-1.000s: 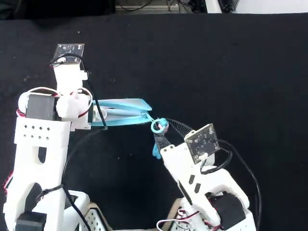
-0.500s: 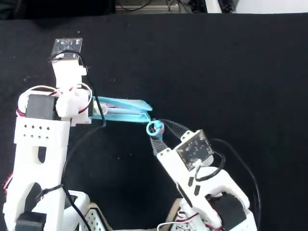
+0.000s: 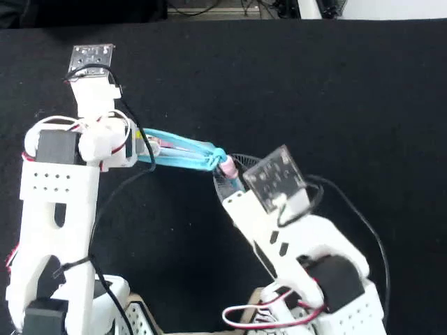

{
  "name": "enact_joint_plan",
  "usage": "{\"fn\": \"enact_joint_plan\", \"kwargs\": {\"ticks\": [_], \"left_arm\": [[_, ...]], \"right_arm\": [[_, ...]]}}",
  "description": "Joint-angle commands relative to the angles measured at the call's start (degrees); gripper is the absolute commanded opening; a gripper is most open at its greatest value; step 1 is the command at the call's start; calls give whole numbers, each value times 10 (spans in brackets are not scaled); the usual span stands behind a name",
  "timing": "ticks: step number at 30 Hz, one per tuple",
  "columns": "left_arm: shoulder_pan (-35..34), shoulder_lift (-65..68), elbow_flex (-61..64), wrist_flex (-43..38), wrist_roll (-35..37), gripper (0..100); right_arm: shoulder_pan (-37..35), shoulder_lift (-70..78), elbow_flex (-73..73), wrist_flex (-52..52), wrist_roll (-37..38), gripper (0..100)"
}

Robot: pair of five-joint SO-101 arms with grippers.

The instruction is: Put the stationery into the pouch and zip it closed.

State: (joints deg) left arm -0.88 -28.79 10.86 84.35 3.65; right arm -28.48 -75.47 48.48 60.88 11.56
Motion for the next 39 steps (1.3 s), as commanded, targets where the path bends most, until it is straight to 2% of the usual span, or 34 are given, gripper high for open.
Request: {"fn": "enact_joint_plan", "kwargs": {"ticks": [1, 9, 17, 24, 31, 35, 39], "left_arm": [[-3, -7, -106, 48, -4, 188], [-3, -7, -233, 129, -4, 184], [-3, -9, -301, 165, -4, 184], [-43, -131, -293, 165, -6, 186], [-36, -286, -150, 164, -93, 188], [34, -356, -42, 164, -144, 188], [109, -416, 44, 162, -166, 187]], "right_arm": [[11, 40, -65, -3, 4, 11], [11, 51, -80, 1, 4, 11], [11, 50, -80, -10, 4, 11], [11, 58, -110, -19, -1, 11], [11, 140, -186, -7, -1, 11], [11, 202, -231, 0, -1, 11], [11, 241, -286, 45, -1, 11]]}}
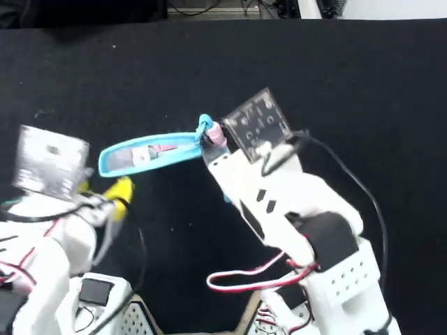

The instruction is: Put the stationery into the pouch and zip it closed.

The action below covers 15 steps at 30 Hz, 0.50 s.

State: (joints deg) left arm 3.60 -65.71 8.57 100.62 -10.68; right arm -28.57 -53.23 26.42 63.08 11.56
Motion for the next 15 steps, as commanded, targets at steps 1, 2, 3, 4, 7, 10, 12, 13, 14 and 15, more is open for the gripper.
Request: {"fn": "enact_joint_plan", "kwargs": {"ticks": [1, 2, 3, 4, 7, 10, 12, 13, 14, 15], "left_arm": [[76, -57, 90, -7, -24, 187], [84, -63, 117, -21, -24, 187], [87, -72, 145, -41, -24, 187], [87, -76, 173, -62, -27, 187], [87, -79, 253, -129, -33, 185], [76, -77, 329, -215, -31, 185], [33, -77, 366, -285, -30, 184], [7, -77, 382, -318, -28, 184], [-19, -77, 396, -350, -17, 184], [-45, -77, 408, -379, 0, 184]], "right_arm": [[12, 23, -80, 34, -1, 11], [12, 25, -95, 47, 0, 11], [12, 25, -109, 57, 2, 11], [12, 25, -119, 68, 3, 11], [10, 24, -151, 110, 4, 11], [9, 24, -167, 145, 4, 11], [8, 24, -167, 156, 4, 13], [8, 24, -166, 162, 4, 13], [8, 24, -165, 168, 4, 14], [8, 24, -165, 175, 4, 14]]}}
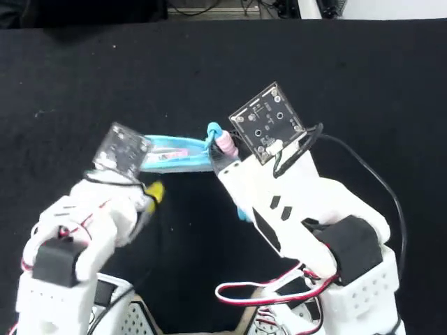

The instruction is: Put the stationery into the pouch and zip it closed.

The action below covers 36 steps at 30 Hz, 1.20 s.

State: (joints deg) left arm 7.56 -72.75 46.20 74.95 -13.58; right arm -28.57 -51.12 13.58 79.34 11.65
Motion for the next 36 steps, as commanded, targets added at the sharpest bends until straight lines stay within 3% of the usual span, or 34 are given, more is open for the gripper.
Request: {"fn": "enact_joint_plan", "kwargs": {"ticks": [1, 5, 10, 19, 23, 29, 36], "left_arm": [[-109, -7, 43, -149, 47, 186], [-144, -7, 73, -234, 117, 188], [-102, -7, 98, -285, 192, 189], [-64, -9, 112, -298, 208, 189], [-73, -13, 87, -202, 198, 190], [-39, -13, -8, 5, 114, 223], [98, -15, -65, 100, 99, 224]], "right_arm": [[8, 3, -36, 18, 4, 14], [-21, 2, -38, 38, 4, 14], [-99, 2, -38, 46, 4, 14], [-123, 2, -39, 44, 4, 15], [-119, 2, -36, 36, 36, 15], [-105, 3, -35, 9, 52, 13], [-105, 3, -33, 10, 52, 13]]}}
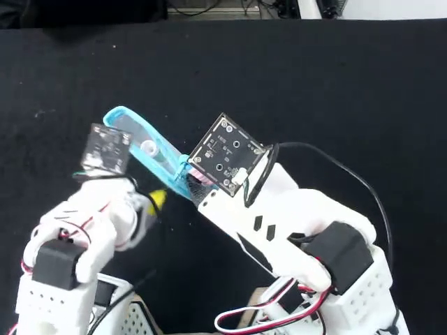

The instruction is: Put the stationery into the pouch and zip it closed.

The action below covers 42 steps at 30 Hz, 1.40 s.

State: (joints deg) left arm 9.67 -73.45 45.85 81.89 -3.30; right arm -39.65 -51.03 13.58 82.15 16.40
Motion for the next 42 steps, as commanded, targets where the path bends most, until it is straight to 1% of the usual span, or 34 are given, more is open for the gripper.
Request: {"fn": "enact_joint_plan", "kwargs": {"ticks": [1, 3, 5, 7, 12, 16, 18, 23, 26, 29, 35, 39, 42], "left_arm": [[93, -12, -66, 30, 11, 224], [119, -33, -74, 25, 53, 225], [142, -69, -72, 2, 90, 225], [155, -114, -57, -25, 107, 225], [154, -222, 36, -91, 105, 220], [149, -268, 82, -102, 96, 220], [116, -270, 86, -102, 70, 220], [-1, -271, 111, -129, 31, 220], [-46, -272, 124, -144, 12, 220], [-62, -274, 121, -142, 8, 220], [-58, -275, 117, -132, 10, 220], [-47, -275, 79, -72, 9, 220], [3, -275, 32, -17, 14, 220]], "right_arm": [[6, 2, -33, -18, 4, 13], [6, 2, -33, -18, 4, 12], [6, 2, -33, -16, 4, 12], [6, 2, -33, -16, 4, 12], [6, 2, -33, -16, 4, 12], [6, 2, -33, -16, 4, 12], [6, 2, -33, -16, 4, 12], [6, 1, -33, -20, 4, 12], [6, 1, -33, -25, 4, 12], [6, 3, -32, -34, 4, 12], [4, 2, -26, -39, 4, 12], [4, 2, 2, -41, 4, 12], [4, 1, 16, -54, 4, 12]]}}
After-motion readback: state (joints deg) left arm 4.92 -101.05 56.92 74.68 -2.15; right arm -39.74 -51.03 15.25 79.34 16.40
